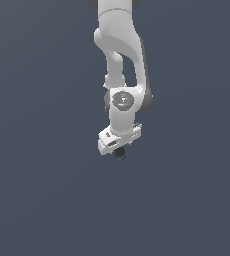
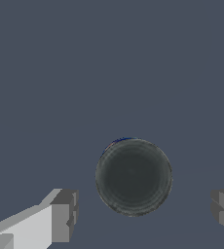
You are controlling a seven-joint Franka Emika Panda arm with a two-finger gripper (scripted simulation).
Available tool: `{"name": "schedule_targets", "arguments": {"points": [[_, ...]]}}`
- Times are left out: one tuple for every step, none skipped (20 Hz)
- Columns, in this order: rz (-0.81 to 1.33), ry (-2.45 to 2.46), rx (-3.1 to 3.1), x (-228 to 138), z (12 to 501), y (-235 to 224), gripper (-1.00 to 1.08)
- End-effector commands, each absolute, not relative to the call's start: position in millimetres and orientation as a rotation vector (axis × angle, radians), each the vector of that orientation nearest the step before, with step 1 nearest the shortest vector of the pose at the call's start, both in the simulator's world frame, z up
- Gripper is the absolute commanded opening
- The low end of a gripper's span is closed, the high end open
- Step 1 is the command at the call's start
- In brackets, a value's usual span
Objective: Pick up the object and move it to a goal position.
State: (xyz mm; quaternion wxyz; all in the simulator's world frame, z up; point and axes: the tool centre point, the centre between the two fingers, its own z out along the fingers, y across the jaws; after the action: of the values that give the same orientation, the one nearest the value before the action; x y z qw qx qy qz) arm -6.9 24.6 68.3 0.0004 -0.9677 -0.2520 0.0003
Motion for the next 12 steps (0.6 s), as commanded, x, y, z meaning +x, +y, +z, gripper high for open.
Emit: {"name": "schedule_targets", "arguments": {"points": [[0.0, -0.826, -3.031, -7, 65, 25, 1.0], [0.0, -0.832, -3.029, -7, 64, 25, 1.0], [0.0, -0.836, -3.028, -8, 64, 25, 1.0], [0.0, -0.837, -3.028, -8, 64, 25, 1.0], [0.001, -0.829, -3.03, -8, 64, 25, 1.0], [0.001, -0.829, -3.03, -8, 64, 25, 1.0], [0.001, -0.829, -3.03, -8, 63, 25, 1.0], [0.001, -0.83, -3.03, -8, 61, 25, 1.0], [0.001, -0.83, -3.03, -8, 59, 25, 1.0], [0.001, -0.83, -3.03, -8, 56, 25, 1.0], [0.001, -0.831, -3.029, -8, 52, 25, 1.0], [0.001, -0.832, -3.029, -8, 48, 25, 1.0]]}}
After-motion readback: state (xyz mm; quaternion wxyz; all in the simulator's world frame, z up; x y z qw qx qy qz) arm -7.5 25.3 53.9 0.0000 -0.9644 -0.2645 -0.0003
